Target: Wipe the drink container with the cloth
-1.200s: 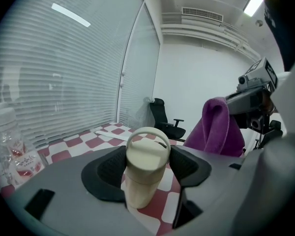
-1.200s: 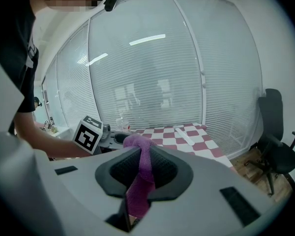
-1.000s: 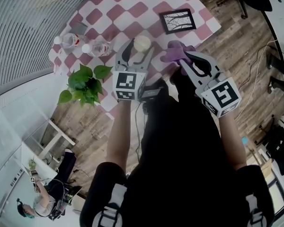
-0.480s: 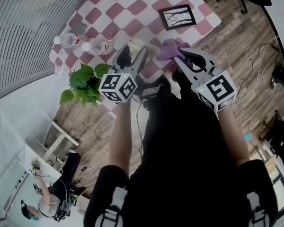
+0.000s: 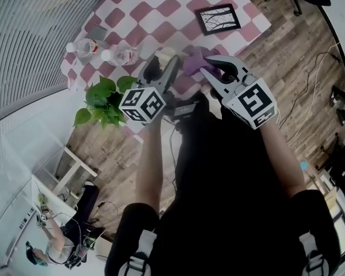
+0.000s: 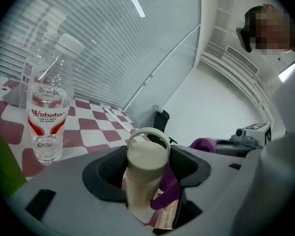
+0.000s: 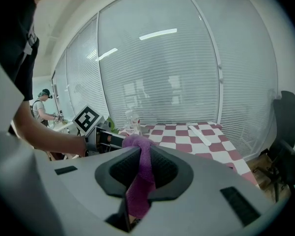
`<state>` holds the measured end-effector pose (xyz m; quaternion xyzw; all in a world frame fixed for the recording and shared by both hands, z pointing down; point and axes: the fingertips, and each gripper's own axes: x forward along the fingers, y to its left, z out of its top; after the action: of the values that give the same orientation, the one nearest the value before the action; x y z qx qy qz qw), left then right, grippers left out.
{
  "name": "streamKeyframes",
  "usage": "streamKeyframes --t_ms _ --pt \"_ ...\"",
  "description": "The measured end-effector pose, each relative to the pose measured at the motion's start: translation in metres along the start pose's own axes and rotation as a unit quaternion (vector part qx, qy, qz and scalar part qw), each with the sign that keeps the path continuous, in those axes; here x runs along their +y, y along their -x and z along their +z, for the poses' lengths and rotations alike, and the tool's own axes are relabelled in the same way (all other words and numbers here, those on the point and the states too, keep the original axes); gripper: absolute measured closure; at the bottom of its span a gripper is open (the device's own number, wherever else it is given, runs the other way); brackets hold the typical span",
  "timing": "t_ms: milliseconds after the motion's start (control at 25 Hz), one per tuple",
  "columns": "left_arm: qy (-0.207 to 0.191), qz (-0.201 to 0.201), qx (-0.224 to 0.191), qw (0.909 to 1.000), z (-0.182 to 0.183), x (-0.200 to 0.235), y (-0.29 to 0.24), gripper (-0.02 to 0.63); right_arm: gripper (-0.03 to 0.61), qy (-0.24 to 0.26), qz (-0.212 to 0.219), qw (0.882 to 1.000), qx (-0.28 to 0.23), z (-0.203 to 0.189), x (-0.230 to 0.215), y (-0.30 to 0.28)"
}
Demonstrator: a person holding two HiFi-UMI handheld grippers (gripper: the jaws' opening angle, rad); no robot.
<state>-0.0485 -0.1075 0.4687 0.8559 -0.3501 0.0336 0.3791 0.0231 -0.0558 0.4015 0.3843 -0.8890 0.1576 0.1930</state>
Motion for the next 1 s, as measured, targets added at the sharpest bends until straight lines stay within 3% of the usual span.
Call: streamKeyframes --t_ms 320,520,1000 --pt "-0.014 -0.005 -0.003 0.9999 0.0 -0.005 0.0 0.325 0.502 0.005 0.009 1.0 0.02 -0.013 0.004 -0.033" --pt "-0.005 -0.004 -0.007 1.0 0.0 0.0 0.004 0.327 0.5 -0.012 0.004 1.0 0.026 -0.024 0.001 -0.054" --pt "0.029 -0.001 -0.012 0.9995 0.001 0.013 0.008 0.325 0.5 -0.002 0.03 0.998 0.059 -0.049 0.019 -0.074"
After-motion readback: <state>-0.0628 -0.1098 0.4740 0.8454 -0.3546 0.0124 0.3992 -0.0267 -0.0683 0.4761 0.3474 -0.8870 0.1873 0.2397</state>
